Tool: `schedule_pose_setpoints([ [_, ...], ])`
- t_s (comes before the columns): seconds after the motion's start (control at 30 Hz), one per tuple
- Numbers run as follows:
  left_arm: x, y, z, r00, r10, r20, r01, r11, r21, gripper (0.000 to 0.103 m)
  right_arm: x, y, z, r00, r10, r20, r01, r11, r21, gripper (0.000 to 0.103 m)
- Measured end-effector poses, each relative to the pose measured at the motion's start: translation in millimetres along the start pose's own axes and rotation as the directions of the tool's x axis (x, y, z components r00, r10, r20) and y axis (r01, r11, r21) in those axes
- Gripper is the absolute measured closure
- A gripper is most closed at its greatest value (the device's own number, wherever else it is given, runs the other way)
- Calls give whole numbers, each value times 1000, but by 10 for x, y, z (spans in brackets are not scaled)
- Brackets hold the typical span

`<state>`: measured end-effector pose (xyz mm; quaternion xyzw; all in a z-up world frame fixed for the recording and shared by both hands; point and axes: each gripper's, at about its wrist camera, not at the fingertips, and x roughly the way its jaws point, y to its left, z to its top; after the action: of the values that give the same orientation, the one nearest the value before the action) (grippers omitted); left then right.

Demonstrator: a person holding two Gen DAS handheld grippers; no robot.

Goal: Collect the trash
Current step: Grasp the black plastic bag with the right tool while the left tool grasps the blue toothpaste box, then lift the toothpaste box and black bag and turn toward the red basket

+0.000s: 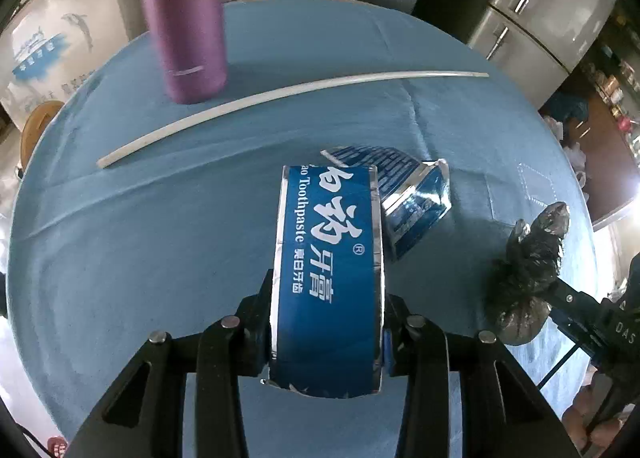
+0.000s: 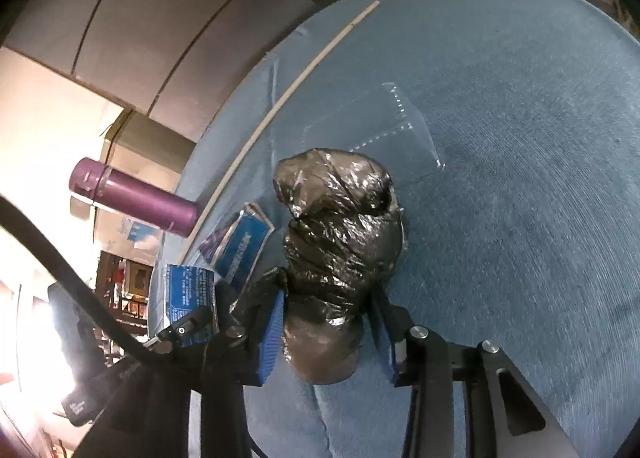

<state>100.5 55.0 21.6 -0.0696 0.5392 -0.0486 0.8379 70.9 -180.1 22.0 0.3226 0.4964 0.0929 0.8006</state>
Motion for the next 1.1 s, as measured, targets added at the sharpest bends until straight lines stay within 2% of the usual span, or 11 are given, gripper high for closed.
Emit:
schedule_pose_setpoints([
  [0.17, -263, 53, -229, 999, 12, 53, -12, 1000, 1, 61, -120, 83, -130, 1000, 14, 11, -14, 999, -40, 62],
  [0.37, -733, 2, -572, 986, 79, 144, -88, 995, 53, 61, -345, 221, -358, 999, 36, 32, -32, 995, -97, 62],
  [0.6, -1169, -130, -1019, 955, 156, 252, -186, 978, 100, 61, -685, 367, -637, 996, 72, 61, -61, 983, -176, 62],
  [0.87, -1526, -270, -1382, 922, 180, 342, -230, 967, 110, 61, -1064, 485, -941, 987, 132, 92, -105, 962, -251, 62],
  [1.1, -1787, -272, -1607, 899, 202, 389, -258, 962, 95, 61, -1256, 595, -1153, 982, 157, 100, -121, 946, -301, 62],
])
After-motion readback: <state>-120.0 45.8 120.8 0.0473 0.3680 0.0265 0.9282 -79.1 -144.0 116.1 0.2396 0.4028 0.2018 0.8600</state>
